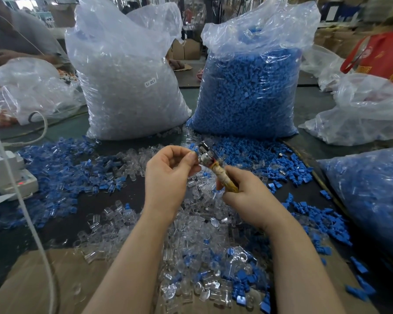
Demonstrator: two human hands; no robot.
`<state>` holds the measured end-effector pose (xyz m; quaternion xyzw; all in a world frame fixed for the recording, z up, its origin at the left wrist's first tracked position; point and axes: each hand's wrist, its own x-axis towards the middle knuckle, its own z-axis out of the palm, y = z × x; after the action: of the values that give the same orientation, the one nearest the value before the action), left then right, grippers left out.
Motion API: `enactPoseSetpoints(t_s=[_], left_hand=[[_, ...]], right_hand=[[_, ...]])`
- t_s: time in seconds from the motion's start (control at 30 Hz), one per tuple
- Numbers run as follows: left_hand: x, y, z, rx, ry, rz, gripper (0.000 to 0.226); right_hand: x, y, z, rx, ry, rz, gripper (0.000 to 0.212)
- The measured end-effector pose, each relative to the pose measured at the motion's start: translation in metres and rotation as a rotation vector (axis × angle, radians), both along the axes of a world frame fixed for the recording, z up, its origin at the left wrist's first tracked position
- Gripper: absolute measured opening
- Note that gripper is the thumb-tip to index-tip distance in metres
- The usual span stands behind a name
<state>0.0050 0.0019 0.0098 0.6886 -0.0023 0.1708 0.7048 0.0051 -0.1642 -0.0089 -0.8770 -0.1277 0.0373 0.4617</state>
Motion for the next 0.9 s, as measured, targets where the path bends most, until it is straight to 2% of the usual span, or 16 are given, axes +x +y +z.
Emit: enactPoseSetpoints(t_s=[0.23, 0.37, 0.5, 0.57, 0.7, 0.8, 0.9], left_hand=[[0.001, -0.002, 0.001, 0.008, 0.027, 0.014, 0.006], [0.002, 0.004, 0.002, -0.056, 0.082, 0.036, 0.004], [0.006, 0.033, 0.001, -0.15, 0.172, 0.184, 0.004], [0.01, 0.053, -0.001, -0.29, 0.227, 0.326, 0.006], [0.013, 0.089, -0.003, -0.8, 0.354, 0.45, 0.003], [0.01, 0.102, -0.007, -0.989, 0.344, 0.508, 0.009], [0.007, 0.108, -0.008, -1.074, 0.297, 0.549, 0.019]], right_hand=[[0.001, 0.001, 0.001, -0.021, -0.003, 0.0, 0.012], [0.002, 0.001, 0.0, -0.036, 0.019, 0.002, 0.013], [0.006, -0.002, -0.003, -0.096, -0.026, -0.093, 0.023], [0.008, -0.003, -0.004, -0.143, -0.051, -0.153, 0.021], [0.008, -0.006, -0.005, -0.238, -0.136, -0.335, 0.015], [0.009, -0.009, -0.005, -0.283, -0.208, -0.493, 0.01], [0.009, -0.011, -0.006, -0.282, -0.184, -0.618, 0.005]])
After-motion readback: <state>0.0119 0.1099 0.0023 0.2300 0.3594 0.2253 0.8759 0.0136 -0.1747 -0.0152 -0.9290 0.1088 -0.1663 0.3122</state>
